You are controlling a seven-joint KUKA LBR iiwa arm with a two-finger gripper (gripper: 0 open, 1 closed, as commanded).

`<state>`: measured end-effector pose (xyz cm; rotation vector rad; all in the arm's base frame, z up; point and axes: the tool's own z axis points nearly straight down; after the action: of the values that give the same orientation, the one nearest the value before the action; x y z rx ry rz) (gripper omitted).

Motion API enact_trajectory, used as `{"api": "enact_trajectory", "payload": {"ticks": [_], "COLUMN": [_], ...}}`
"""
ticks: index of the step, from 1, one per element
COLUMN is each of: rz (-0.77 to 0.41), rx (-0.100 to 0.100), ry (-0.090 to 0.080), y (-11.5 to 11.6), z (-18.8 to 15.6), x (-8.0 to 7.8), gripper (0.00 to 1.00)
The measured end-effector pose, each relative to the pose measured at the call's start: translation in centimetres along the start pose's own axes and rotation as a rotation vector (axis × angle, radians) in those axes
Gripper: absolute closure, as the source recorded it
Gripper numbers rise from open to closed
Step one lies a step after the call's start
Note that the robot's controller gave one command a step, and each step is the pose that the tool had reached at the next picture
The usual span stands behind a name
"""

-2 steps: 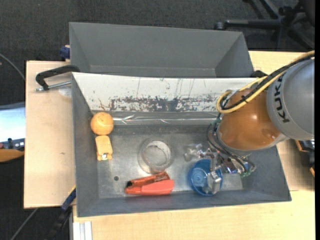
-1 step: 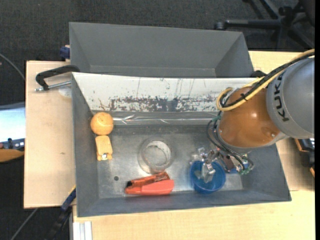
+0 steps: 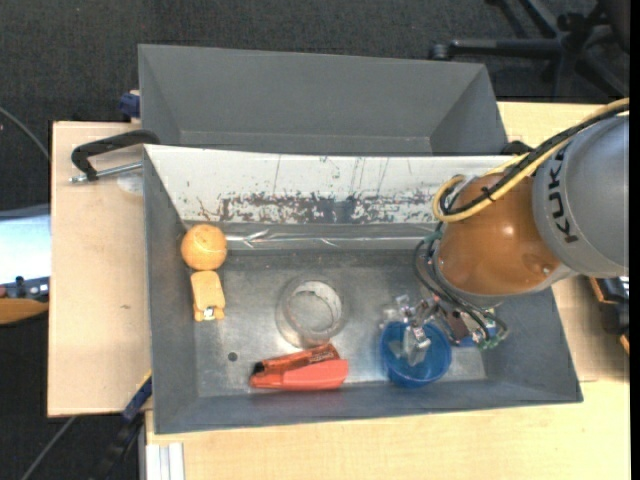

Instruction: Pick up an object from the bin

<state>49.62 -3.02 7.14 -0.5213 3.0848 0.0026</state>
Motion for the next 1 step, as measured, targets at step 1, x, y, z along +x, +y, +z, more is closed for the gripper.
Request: {"api": "enact_trajectory", "payload": {"ticks": [1], "rz": [0.000], "rx": [0.000], "ry": [-0.001], "y": [0.01], "z": [-0.06], "x": [-0.03], "gripper": [1.00]}}
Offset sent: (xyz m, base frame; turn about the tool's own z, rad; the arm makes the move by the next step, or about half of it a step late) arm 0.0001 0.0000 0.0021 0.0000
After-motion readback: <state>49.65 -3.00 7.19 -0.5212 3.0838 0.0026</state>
